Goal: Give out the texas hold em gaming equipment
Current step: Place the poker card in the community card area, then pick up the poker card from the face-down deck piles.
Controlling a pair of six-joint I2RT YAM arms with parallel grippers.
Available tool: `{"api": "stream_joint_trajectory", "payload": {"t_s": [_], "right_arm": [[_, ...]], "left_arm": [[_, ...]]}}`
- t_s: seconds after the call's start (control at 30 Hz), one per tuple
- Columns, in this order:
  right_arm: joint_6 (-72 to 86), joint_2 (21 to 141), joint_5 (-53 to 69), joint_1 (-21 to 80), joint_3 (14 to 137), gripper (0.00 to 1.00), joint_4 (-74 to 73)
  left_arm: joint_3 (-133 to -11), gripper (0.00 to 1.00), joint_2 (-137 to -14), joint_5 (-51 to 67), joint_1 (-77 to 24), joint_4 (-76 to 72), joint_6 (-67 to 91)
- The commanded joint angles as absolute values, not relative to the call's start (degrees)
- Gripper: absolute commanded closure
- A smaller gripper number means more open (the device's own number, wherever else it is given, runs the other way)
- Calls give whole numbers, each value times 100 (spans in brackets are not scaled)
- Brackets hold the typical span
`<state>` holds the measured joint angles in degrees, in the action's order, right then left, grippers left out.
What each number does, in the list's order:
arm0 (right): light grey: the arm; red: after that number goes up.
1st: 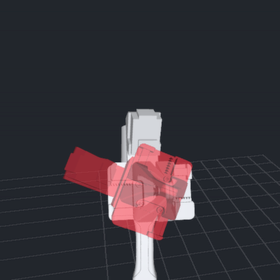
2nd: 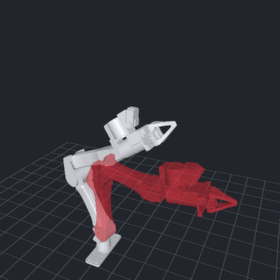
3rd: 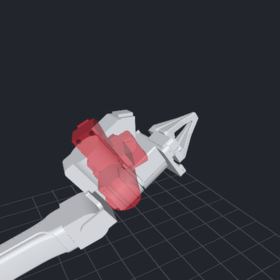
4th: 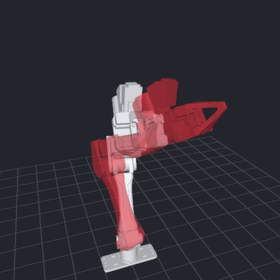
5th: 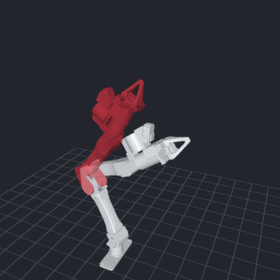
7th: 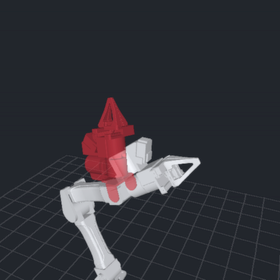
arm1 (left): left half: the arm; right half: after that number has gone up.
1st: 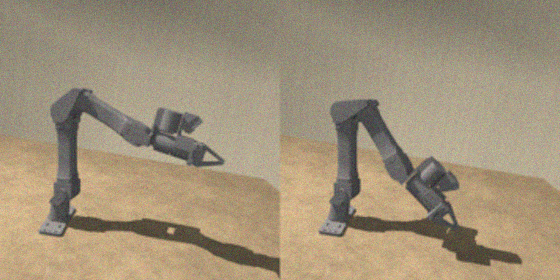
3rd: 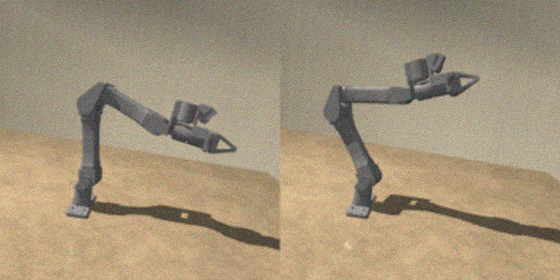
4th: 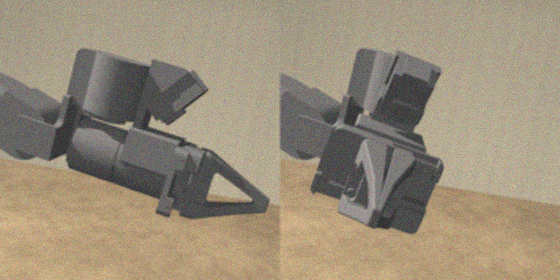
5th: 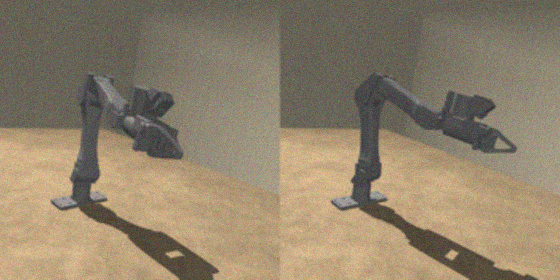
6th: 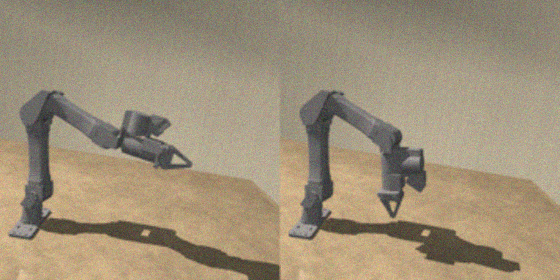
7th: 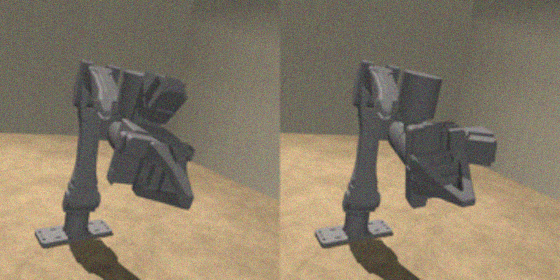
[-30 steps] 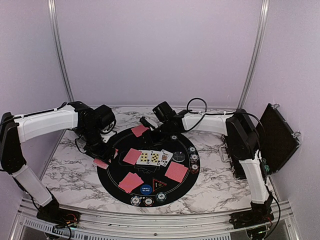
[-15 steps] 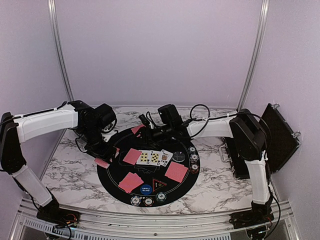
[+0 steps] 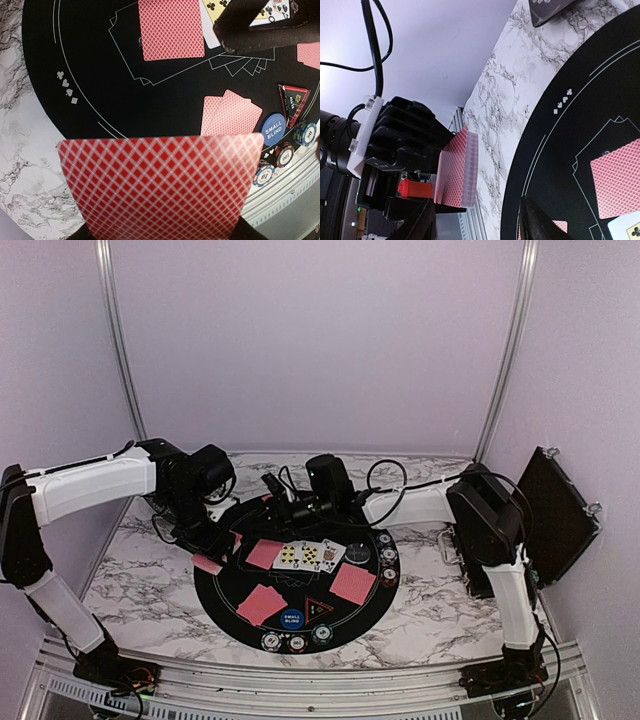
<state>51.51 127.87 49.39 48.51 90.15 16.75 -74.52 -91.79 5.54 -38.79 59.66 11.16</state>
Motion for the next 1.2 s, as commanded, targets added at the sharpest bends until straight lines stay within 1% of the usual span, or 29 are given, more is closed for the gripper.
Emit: {"api": "stream_joint_trajectory", "payload": {"t_s": [0.0,0.17,0.57,0.7,1.0,1.17], "right_arm": [[5313,12940,5071,4965,9201,45,1953],[5329,13051,5087,5042,9381,41,1920],[5405,13422,5047,5189,9870,41,1806],[5395,13448,5041,5198,9881,45,1764],[5230,13365,4935,5203,9719,59,1599],[5116,13310,4819,5194,9697,64,1464]], "left_arm": [[-7636,45,-9211,611,-3911,6046,1058],[-7650,45,-9228,611,-3920,6047,1051],[-7635,45,-9184,607,-3929,6046,1030],[-7638,45,-9176,608,-3929,6047,1023],[-7595,45,-9148,588,-3929,6053,1025],[-7569,45,-9136,589,-3924,6047,1028]]}}
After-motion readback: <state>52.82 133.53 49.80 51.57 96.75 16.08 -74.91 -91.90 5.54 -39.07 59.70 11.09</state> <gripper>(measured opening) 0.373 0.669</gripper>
